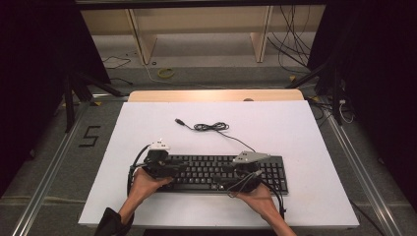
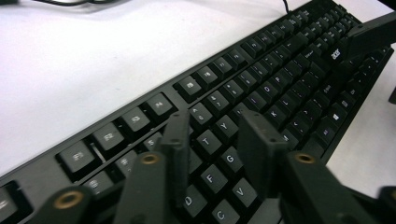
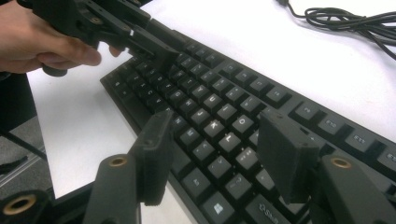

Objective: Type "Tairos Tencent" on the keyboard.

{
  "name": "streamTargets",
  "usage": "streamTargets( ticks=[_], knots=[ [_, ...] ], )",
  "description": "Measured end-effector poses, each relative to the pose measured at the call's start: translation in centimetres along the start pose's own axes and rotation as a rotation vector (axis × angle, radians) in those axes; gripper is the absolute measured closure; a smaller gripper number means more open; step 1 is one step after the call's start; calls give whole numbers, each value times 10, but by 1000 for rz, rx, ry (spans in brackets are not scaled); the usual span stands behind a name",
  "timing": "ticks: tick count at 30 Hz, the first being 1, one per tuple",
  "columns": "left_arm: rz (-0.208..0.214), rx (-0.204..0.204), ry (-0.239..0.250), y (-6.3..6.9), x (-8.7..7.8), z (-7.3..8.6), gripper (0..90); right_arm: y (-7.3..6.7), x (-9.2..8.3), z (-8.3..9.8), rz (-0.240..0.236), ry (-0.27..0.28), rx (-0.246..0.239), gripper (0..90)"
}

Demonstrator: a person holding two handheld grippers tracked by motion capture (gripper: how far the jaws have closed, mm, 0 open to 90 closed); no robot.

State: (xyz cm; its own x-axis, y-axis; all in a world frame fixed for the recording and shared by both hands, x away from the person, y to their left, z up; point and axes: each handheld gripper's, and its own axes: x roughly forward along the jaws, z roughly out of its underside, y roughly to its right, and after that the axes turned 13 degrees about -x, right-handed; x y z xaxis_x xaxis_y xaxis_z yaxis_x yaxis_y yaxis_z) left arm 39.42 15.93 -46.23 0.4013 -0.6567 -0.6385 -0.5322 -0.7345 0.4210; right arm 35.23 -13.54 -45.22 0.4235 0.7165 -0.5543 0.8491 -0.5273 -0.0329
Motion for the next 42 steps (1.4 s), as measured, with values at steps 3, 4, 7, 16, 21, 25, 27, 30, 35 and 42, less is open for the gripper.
streamTargets(
  ticks=[3,4,7,16,21,25,27,30,35,42],
  knots=[
    [-7,13,-12,2,4,-1,731,-1,-3,2,-2,-1,5,459],
    [-8,15,-18,2,5,-1,753,-1,-4,2,-3,0,2,457],
    [-9,18,-23,2,8,-2,792,-2,-7,4,-3,5,-1,433],
    [-20,33,-50,3,17,-4,888,-5,-15,8,12,23,-3,374],
    [-30,34,-55,3,18,-4,889,-5,-18,11,16,23,-1,374],
    [-35,25,-59,2,20,-4,889,-5,-20,12,17,25,-3,374],
    [-35,28,-62,2,21,-4,889,-5,-21,13,19,24,-1,374],
    [-40,29,-68,2,23,-4,889,-5,-22,14,21,24,0,374],
    [-44,53,-72,4,26,-1,892,-5,-23,15,21,22,-1,375],
    [-40,49,-70,4,25,-1,890,-5,-26,17,29,22,2,375]
  ],
)
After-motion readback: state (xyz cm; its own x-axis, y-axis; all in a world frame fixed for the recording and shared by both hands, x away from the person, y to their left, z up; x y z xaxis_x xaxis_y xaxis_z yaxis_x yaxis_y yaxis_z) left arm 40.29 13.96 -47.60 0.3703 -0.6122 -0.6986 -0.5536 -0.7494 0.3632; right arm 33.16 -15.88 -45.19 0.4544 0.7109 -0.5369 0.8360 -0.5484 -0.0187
